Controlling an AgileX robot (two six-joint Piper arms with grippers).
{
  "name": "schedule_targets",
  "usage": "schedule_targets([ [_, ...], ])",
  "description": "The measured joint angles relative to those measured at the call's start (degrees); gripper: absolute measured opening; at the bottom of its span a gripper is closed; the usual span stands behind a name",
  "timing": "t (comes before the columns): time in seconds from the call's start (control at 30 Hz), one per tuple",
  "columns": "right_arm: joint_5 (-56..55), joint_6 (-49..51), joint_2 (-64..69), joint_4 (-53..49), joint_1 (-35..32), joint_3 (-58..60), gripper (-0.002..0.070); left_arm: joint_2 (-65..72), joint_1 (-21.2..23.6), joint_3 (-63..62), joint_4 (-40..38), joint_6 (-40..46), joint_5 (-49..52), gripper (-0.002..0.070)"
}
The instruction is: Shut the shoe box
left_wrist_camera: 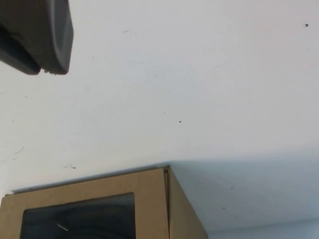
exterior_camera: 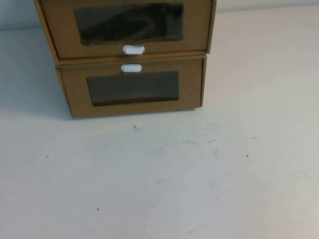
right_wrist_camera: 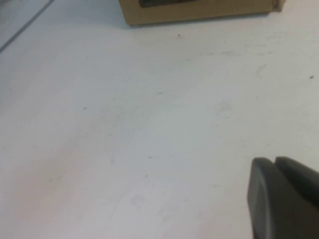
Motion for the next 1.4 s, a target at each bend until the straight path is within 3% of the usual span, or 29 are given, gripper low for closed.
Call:
schedule_targets([
  [0.07, -0.14, 0.00, -0.51, -3.40, -3.04, 0.00, -0.0011, 0.00, 0.00, 0.00, 0.00, 0.00, 0.25, -0.0002],
  [0.33, 1.33, -0.27, -6.11, -5.01, -28.72, 0.00, -0.0011, 0.00, 0.00, 0.00, 0.00, 0.00, 0.67, -0.0002],
  [0.47, 3.92, -0.51, -8.50, -5.01, -35.27, 0.00, -0.0011, 0.00, 0.00, 0.00, 0.00, 0.00, 0.77, -0.0002],
  [0.8, 4.06, -6.77, -8.59, -5.01, -35.93, 0.00, -0.0011, 0.00, 0.00, 0.00, 0.00, 0.00, 0.77, -0.0002],
  [1.03, 7.72, -23.53, -8.59, 6.24, -35.93, 0.00, -0.0011, 0.00, 0.00, 0.00, 0.00, 0.00, 0.77, -0.0002],
  [1.4, 9.78, -25.78, -8.59, 8.00, -35.93, 0.00, -0.0011, 0.00, 0.00, 0.00, 0.00, 0.00, 0.77, -0.0002],
])
